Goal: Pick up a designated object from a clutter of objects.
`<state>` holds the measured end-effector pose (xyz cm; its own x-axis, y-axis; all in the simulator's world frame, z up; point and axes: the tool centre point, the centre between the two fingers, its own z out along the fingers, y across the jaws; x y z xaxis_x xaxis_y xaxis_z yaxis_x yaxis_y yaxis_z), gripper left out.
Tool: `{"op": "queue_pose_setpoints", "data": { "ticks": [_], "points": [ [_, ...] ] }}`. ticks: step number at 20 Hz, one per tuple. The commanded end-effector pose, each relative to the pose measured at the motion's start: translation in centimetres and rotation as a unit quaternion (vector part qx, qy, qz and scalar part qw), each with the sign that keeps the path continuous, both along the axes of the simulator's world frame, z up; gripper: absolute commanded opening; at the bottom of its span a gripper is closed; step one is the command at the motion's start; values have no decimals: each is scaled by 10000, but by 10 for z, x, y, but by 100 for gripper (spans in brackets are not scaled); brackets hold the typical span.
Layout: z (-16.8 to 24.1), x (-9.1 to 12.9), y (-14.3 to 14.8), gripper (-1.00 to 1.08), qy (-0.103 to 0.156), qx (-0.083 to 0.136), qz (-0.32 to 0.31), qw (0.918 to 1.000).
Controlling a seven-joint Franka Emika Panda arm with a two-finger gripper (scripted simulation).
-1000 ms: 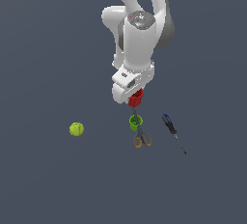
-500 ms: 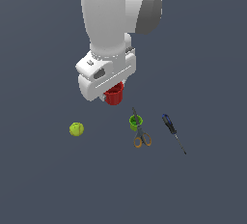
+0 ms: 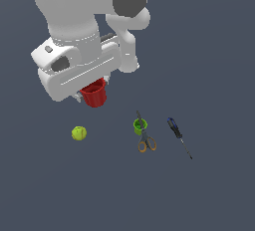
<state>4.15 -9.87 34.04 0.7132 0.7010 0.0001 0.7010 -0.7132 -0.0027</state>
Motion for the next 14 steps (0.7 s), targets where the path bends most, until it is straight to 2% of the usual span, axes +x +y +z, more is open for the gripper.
{"op": "queue_pose_setpoints", "data": {
  "ticks": [1,14],
  "points": [
    [13,9,-13,-100,-7,-6,3,10000],
    [63,44,-65,-100,-7,-9,3,10000]
  ]
}}
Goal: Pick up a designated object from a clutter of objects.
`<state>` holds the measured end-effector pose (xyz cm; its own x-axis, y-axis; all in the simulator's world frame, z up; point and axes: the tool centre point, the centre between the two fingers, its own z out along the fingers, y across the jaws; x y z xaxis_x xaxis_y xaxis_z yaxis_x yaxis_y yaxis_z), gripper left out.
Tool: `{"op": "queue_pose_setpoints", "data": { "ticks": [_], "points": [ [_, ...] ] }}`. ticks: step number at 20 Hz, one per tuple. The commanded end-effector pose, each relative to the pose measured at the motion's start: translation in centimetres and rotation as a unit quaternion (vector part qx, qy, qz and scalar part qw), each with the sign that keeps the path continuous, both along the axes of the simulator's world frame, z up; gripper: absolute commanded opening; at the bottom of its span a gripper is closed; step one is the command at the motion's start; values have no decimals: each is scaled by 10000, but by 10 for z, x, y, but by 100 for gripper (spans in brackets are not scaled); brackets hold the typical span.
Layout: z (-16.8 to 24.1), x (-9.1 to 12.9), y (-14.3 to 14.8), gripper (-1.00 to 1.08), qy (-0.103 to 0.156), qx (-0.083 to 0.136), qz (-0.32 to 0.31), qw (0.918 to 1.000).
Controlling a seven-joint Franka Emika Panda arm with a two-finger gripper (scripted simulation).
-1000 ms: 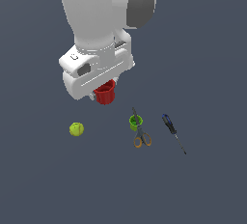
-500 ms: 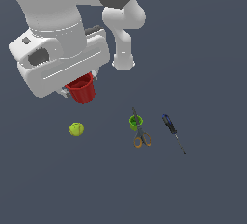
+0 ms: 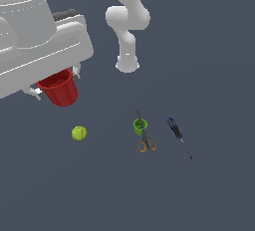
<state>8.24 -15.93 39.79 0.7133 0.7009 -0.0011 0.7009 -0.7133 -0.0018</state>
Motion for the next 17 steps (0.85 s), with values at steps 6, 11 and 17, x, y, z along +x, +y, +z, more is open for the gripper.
{"op": "queue_pose_setpoints", "data": {
  "ticks": [6,11,17],
  "points": [
    [18,13,-17,-100,-8,-2,3,10000],
    [24,18,-23,-100,-8,-2,3,10000],
    [25,19,-24,-100,-8,-2,3,10000]
  ]
}}
